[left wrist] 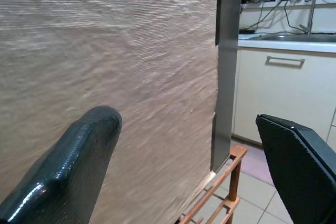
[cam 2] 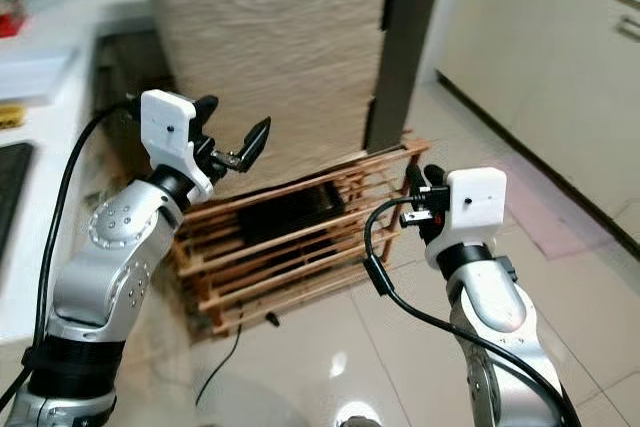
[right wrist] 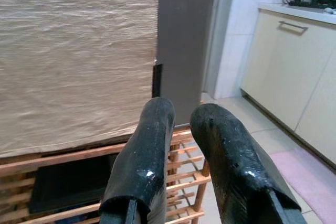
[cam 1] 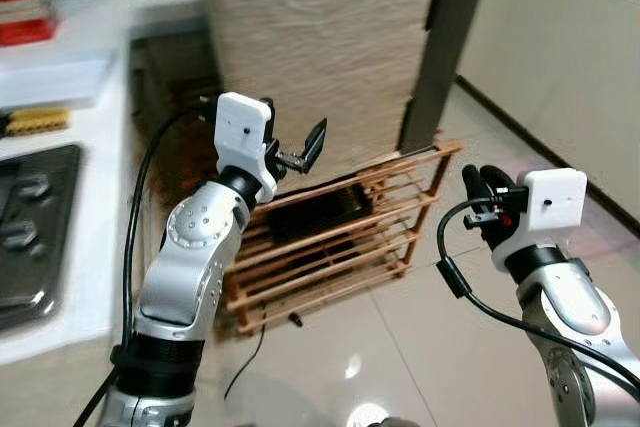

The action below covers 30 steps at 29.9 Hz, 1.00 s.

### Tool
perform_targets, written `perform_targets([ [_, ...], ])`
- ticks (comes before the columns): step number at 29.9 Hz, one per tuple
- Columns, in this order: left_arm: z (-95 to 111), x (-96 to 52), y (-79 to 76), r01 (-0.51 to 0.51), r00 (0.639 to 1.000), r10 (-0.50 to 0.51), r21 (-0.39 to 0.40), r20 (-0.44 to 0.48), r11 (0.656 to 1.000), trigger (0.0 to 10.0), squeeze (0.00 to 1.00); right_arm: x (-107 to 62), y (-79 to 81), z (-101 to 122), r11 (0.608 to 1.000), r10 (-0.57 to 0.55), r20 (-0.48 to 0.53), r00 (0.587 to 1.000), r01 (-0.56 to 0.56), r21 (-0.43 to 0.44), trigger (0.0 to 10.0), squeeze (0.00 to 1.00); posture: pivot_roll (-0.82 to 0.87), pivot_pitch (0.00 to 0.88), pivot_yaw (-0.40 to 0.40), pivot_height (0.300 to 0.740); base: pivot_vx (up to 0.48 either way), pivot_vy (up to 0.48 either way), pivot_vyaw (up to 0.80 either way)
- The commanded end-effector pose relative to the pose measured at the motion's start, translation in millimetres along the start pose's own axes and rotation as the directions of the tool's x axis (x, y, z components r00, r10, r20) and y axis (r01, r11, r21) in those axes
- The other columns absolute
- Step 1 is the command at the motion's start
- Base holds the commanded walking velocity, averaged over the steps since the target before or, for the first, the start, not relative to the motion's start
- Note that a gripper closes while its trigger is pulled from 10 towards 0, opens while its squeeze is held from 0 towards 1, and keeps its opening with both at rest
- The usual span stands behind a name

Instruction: Restocking fridge

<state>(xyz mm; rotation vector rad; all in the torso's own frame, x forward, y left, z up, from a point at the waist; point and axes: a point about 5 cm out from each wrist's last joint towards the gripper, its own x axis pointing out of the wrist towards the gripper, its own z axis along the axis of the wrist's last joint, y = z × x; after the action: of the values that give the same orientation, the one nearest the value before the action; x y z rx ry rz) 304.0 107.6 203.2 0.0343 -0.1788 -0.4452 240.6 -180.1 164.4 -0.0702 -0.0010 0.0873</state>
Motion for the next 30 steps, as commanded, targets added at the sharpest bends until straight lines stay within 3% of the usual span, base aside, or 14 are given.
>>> perform_targets([
  [1,4.0,0.3,2.7,-0.003,1.0,0.003,0.01,0.005,1.0,10.0,0.0,0.7,0.3,4.5,1.0,0.002,0.015,1.0,-0.002,-0.005,10.0,0.0,-0.03,0.025,0.026,0.74,0.289,0.0,0.0],
  [8,3.2,-1.9,4.9,-0.014,1.0,0.014,0.014,-0.001,1.0,10.0,0.0,1.2,3.6,5.2,0.997,0.037,0.007,0.999,-0.037,-0.064,10.0,0.0,-0.03,0.028,0.02,0.74,0.288,0.0,0.19],
  [11,3.2,-2.7,5.1,-0.017,1.0,0.017,0.013,-0.002,1.0,10.0,0.0,1.0,5.0,3.7,0.999,0.035,0.006,0.999,-0.034,-0.019,10.0,0.0,-0.03,0.029,0.018,0.74,0.292,0.0,0.53],
  [17,3.2,-2.5,4.4,-0.011,1.0,0.011,0.017,-0.003,1.0,10.0,0.0,1.6,2.3,3.8,0.999,0.022,0.004,1.0,-0.022,-0.025,10.0,0.0,-0.03,0.028,0.021,0.74,0.284,0.0,0.0],
  [30,2.9,-1.5,2.7,0.002,1.0,-0.001,0.016,-0.003,1.0,10.0,0.0,0.5,1.4,3.2,1.0,0.009,0.003,1.0,-0.009,-0.024,10.0,0.0,-0.03,0.028,0.029,0.74,0.0,0.0,0.0],
])
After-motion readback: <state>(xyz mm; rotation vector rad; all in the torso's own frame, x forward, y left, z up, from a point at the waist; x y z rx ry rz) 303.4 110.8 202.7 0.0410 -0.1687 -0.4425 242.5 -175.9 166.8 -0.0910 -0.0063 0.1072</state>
